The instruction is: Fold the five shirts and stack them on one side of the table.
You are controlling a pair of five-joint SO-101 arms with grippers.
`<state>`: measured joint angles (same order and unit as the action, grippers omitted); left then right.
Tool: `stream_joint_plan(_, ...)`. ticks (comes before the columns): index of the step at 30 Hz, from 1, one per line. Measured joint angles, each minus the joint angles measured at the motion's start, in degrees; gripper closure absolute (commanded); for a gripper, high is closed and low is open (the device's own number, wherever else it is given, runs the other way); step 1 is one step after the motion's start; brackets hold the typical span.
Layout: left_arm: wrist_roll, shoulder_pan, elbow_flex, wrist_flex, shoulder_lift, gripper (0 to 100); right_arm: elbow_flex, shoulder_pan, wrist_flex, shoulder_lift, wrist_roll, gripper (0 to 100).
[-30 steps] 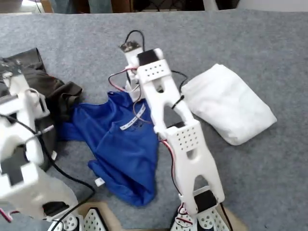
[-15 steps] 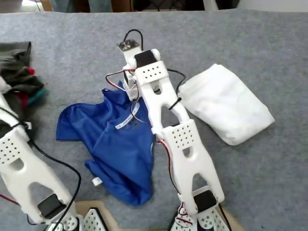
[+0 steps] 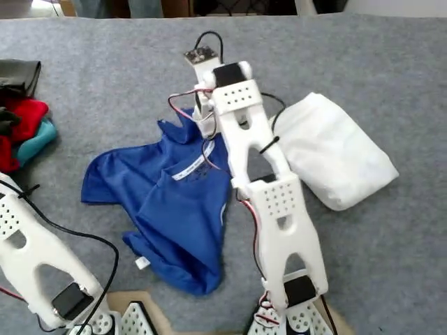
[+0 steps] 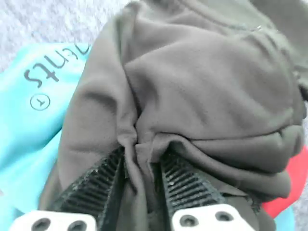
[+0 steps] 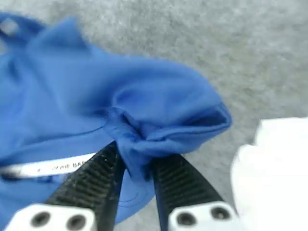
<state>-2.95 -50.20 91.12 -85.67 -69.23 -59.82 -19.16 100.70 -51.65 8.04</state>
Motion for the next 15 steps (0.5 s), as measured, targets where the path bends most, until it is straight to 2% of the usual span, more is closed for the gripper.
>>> stream_joint_plan(4,-0.7,-0.79,0.18,-2.64,-1.05,83,10.29,1.41,0.0,10.37,3.43,98.1)
stream_joint_plan(11,1.05,0.0,2.02,-12.84,-6.07,82,31.12,3.6,0.0,28.31,10.46,97.7)
stream_joint_plan(13,2.37,0.53,2.02,-13.45,-8.0,82,36.48,3.43,0.0,32.7,11.69,91.7)
stream_joint_plan(15,2.99,0.53,2.11,-13.54,-8.7,82,40.53,3.43,0.0,35.96,11.87,78.2)
